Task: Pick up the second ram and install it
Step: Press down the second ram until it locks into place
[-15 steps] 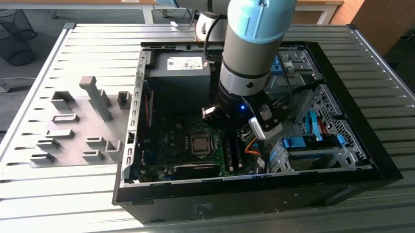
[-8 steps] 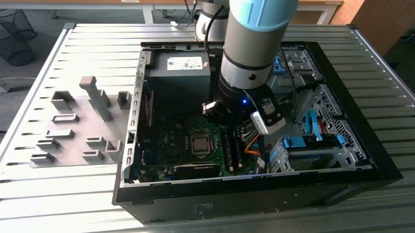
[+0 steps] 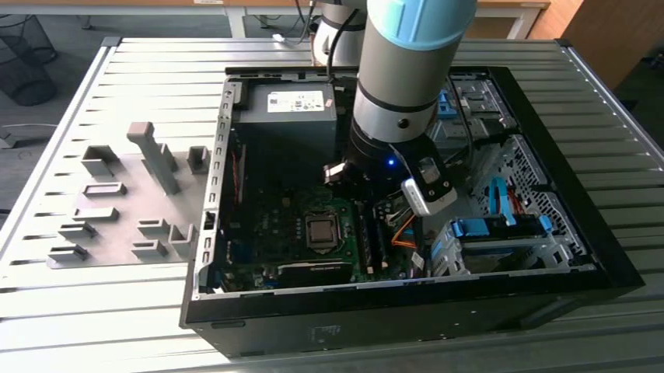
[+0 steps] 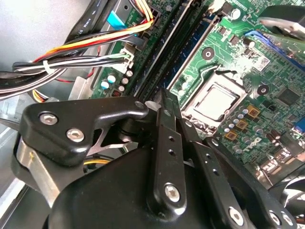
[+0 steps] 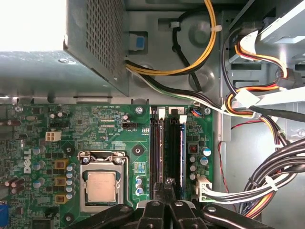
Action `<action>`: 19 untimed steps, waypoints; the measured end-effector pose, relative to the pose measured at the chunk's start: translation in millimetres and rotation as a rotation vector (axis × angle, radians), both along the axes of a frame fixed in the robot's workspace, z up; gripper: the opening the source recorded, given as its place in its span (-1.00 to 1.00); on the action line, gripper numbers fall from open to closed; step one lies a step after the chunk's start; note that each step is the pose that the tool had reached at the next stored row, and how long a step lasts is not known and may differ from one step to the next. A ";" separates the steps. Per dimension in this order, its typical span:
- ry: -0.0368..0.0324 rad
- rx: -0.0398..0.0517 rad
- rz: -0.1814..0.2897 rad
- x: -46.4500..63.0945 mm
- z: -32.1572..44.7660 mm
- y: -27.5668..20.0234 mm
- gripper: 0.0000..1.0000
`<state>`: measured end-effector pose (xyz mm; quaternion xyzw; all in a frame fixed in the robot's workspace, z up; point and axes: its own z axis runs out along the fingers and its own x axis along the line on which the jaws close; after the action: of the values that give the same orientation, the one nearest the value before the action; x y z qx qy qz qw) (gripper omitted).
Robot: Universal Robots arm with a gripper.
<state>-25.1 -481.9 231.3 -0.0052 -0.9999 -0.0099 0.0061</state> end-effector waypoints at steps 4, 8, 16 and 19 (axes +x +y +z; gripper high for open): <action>-0.0001 0.0001 0.000 0.4 -2.7 0.0 -0.79; -0.0001 0.0002 0.000 0.4 -9.4 0.0 -0.79; 0.0030 -0.0017 0.000 0.4 -17.3 0.1 -0.79; 0.0015 0.0025 0.000 0.6 -13.2 0.5 -0.79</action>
<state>-24.6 -481.4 218.1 -0.0052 -0.9999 -0.0111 0.0069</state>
